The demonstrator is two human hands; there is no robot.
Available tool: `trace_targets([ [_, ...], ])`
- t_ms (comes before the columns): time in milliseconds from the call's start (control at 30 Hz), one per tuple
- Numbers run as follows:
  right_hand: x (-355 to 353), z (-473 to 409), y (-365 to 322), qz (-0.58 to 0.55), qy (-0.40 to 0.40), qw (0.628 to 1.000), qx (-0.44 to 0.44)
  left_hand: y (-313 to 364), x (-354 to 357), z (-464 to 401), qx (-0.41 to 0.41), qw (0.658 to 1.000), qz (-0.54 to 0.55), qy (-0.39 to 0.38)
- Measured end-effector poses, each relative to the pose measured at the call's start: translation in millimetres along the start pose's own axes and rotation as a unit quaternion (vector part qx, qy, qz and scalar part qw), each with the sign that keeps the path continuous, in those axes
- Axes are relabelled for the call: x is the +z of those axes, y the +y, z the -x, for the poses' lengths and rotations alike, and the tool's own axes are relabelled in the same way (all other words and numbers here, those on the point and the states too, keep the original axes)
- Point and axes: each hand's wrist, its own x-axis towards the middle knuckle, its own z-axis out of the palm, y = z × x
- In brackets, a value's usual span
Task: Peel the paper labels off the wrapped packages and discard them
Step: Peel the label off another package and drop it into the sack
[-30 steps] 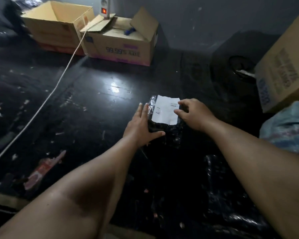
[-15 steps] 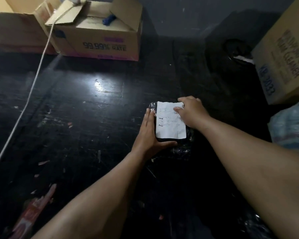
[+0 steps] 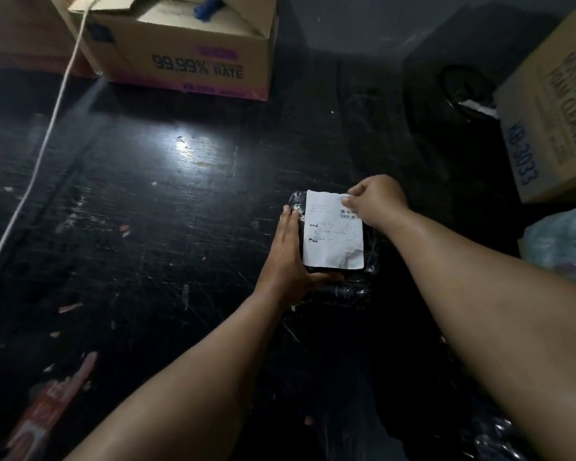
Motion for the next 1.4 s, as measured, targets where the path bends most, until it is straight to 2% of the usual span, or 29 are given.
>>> trace_targets([
  [200, 1, 9, -4, 0.027, 0.044, 0.999, -0.013, -1, 0, 2, 0.007, 1.000, 0.004, 0.008],
  [433, 7, 18, 8, 0.033, 0.062, 0.990, -0.123, 2, 0, 2, 0.000, 1.000, 0.015, 0.005],
  [567, 9, 15, 9, 0.030, 0.059, 0.988, -0.137, 1, 0, 2, -0.001, 1.000, 0.019, 0.008],
  [833, 3, 2, -14, 0.125, -0.015, 0.991, -0.039, 2, 0, 3, -0.006, 1.000, 0.015, 0.000],
  [967, 5, 11, -16, 0.224, 0.034, 0.966, -0.124, 1, -1, 2, -0.010, 1.000, 0.018, -0.003],
  [1400, 1, 29, 6, 0.073, 0.038, 0.978, -0.190, 3, 0, 4, -0.006, 1.000, 0.011, 0.004],
])
